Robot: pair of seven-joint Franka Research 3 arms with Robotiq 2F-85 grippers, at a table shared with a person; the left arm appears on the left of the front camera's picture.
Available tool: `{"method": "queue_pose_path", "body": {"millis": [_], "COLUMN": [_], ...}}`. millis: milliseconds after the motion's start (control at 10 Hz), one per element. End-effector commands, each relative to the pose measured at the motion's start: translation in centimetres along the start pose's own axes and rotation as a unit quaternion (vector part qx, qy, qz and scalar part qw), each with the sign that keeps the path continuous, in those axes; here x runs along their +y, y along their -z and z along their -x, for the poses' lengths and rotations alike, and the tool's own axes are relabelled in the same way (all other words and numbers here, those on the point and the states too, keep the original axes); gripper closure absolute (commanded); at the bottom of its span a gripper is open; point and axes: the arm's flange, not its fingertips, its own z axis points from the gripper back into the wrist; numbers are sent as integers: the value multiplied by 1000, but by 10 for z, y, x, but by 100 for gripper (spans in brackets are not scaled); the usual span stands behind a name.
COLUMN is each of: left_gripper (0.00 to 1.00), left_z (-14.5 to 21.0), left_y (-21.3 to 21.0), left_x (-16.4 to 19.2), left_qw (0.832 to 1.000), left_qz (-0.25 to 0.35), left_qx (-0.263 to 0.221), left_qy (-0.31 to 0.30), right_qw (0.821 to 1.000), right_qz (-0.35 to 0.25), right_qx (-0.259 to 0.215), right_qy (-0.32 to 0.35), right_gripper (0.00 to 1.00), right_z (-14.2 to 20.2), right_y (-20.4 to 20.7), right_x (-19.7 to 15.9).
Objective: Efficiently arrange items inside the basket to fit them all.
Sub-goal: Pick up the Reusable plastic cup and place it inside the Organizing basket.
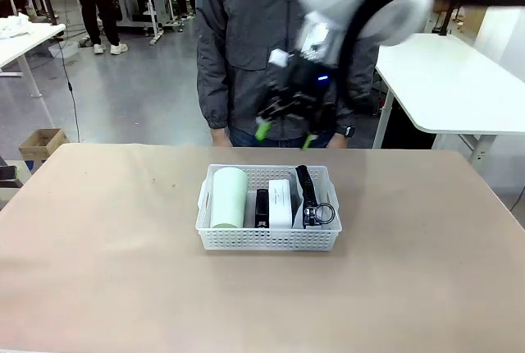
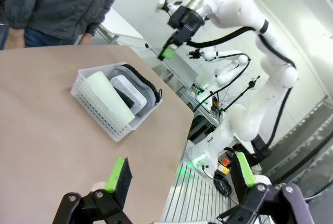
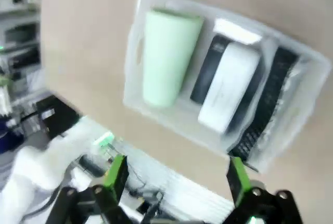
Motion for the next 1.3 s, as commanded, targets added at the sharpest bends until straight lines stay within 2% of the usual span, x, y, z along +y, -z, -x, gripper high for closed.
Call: {"method": "queue_pose_path", "body": {"millis": [0,200,300,500,600,700,800,900,1000,1200], "left_gripper": [0,0,0,0,0,0,0,0,0,0], "left_z": [-2,-2,-2,-2,-2,-2,-2,-2,-2,-2], "left_y": [4,4,4,4,4,4,4,4,4,4], "left_x": [-4,-4,-4,-4,-4,-4,-4,-4,-4,-4], "left_qw": [1000,1000,1000,1000,1000,1000,1000,1000,1000,1000], "left_qz": [0,0,0,0,0,0,0,0,0,0], "left_qx": [-12,-12,-12,-12,-12,-12,-12,-12,-12,-12], "left_qy": [-3,-3,-3,-3,-3,-3,-3,-3,-3,-3], "right_qw": [996,981,962,930,912,888,879,891,897,897], "right_qz": [-91,-185,-253,-337,-367,-404,-419,-407,-393,-393], "right_qx": [-6,-37,-54,-132,-180,-220,-225,-200,-203,-203], "right_qy": [1,-35,-85,-65,-27,-26,-13,22,-3,-3], "right_gripper": [0,0,0,0,0,0,0,0,0,0], "right_z": [61,110,141,191,208,220,222,211,232,232], "right_y": [-31,-65,-77,-76,-67,-52,-40,-33,-54,-54], "right_x": [-78,-140,-179,-243,-272,-297,-309,-310,-308,-308]}}
